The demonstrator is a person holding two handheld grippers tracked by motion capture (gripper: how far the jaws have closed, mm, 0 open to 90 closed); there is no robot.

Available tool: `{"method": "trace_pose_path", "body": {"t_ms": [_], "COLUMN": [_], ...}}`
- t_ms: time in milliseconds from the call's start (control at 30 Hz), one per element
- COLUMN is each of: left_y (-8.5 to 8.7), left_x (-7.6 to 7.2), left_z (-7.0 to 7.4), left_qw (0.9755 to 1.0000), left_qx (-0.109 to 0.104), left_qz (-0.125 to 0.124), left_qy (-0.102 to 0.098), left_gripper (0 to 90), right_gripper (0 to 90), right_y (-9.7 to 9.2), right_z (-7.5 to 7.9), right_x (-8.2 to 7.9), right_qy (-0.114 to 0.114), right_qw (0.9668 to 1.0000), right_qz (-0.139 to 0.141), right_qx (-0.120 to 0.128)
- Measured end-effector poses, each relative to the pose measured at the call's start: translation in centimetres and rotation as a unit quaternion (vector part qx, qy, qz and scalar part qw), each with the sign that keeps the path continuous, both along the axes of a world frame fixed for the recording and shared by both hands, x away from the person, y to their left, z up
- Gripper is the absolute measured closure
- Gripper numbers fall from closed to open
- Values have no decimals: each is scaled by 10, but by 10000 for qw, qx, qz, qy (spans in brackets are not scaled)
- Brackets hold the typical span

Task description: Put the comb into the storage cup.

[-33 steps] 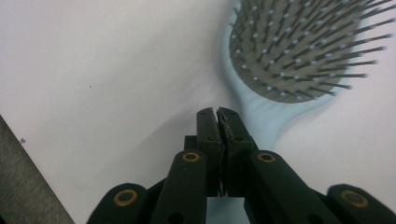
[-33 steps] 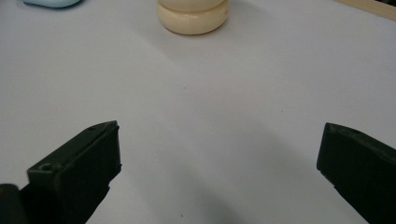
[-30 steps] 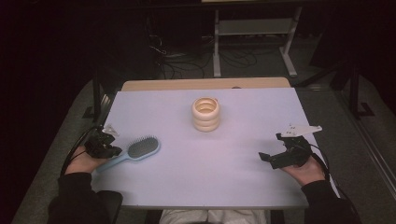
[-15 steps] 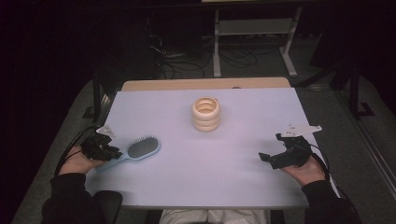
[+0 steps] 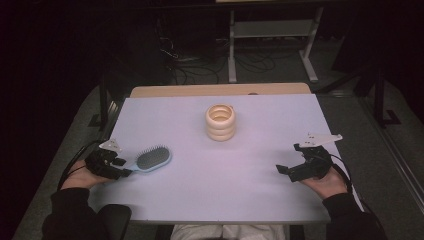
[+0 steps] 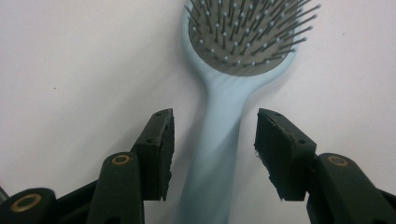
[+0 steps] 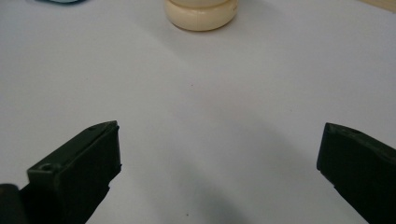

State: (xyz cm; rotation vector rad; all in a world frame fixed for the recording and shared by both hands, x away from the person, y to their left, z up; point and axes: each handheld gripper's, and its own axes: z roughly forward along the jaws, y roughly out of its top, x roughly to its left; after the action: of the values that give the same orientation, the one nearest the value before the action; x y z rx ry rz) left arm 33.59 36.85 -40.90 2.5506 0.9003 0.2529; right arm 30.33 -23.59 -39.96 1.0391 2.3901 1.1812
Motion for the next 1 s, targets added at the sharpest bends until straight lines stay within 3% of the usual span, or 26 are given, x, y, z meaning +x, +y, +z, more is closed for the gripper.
{"method": "trace_pose_path", "body": {"t_ms": [567,700,767,900,1000], "left_y": [-13,-13,-14,-19,-18], "left_x": [13,13,13,12,13], "left_z": [-11,-10,-9,-8,-9], "left_qw": [9982,9982,9976,9967,9971], "left_qx": [236,165,265,406,360], "left_qz": [-473,-523,-594,-674,-653], "left_qy": [282,261,244,187,162], "left_gripper": [506,627,690,701,702], "right_gripper": [0,0,0,0,0], "right_y": [3,3,3,3,3], "right_z": [-1,-1,-1,-1,-1], "right_x": [1,1,1,1,1], "right_qy": [12,12,11,6,12], "right_qw": [9999,9999,9999,9999,9999], "right_qz": [101,103,101,104,110], "right_qx": [-52,-66,-75,-67,-70]}}
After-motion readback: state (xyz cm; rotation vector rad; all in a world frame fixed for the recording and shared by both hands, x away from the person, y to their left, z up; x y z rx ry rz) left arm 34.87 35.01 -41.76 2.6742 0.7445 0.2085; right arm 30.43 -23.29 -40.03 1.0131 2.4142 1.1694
